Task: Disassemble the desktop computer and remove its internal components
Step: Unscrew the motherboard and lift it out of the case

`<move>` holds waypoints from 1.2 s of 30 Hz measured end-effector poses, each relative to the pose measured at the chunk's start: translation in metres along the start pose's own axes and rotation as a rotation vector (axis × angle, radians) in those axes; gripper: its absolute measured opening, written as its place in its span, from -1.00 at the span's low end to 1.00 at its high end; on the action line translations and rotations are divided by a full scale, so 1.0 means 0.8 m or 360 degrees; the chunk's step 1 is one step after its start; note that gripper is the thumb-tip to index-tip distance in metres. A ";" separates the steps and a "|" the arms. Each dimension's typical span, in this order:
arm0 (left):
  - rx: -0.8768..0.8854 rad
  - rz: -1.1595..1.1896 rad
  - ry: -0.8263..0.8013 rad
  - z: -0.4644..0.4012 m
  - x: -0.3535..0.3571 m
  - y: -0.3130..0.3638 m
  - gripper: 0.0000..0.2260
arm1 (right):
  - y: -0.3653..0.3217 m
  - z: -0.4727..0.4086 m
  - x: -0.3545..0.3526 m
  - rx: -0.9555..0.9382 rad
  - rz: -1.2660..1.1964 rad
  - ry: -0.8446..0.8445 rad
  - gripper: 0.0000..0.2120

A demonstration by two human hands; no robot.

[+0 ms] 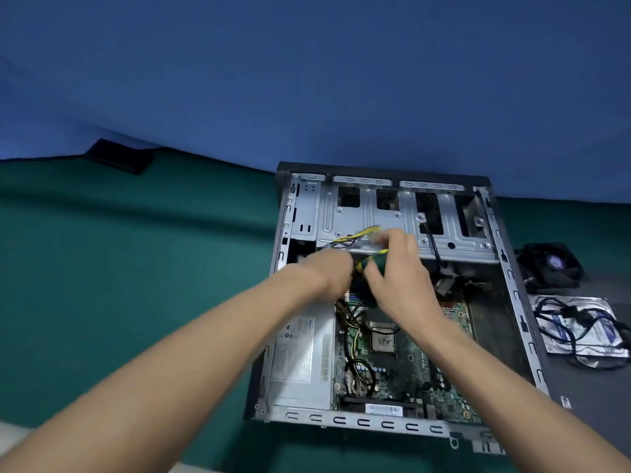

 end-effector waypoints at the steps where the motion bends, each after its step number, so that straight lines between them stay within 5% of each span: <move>1: -0.0075 0.0182 0.0027 -0.001 -0.002 -0.009 -0.83 | 0.000 0.002 0.000 -0.0016 -0.0001 -0.0006 -0.73; 5: -0.0455 0.0776 0.0072 -0.011 0.011 -0.038 -0.78 | 0.003 0.006 -0.003 0.0074 -0.0035 0.0025 -0.80; 9: -0.0886 0.1976 0.0195 -0.025 0.019 -0.048 -0.72 | -0.005 0.005 0.000 -0.0016 0.0024 -0.0011 -0.81; 13: -0.1065 0.2297 0.0347 -0.030 0.031 -0.053 -0.81 | -0.005 0.003 0.001 0.0059 0.0016 -0.0007 -0.92; 24: -0.0954 0.1699 0.0417 -0.033 0.034 -0.059 -0.81 | -0.004 0.004 0.002 -0.0033 0.0130 -0.0043 -0.82; 29: -0.0621 0.0517 0.0256 -0.021 0.029 -0.041 -0.92 | -0.008 0.000 0.002 -0.0017 0.0113 -0.0027 -0.91; 36: -0.0090 -0.0247 -0.0148 -0.008 0.014 -0.030 -0.85 | -0.009 -0.002 -0.001 -0.0034 0.0197 -0.0020 -0.89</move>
Point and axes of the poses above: each hand's wrist, its own z-axis away from the middle knuckle, its own x-axis out of the palm, y = z × x, the point moved 3 cm from there along -z, towards the middle knuckle, and after that the axes turned 1 degree about y, right-handed, at the moved point
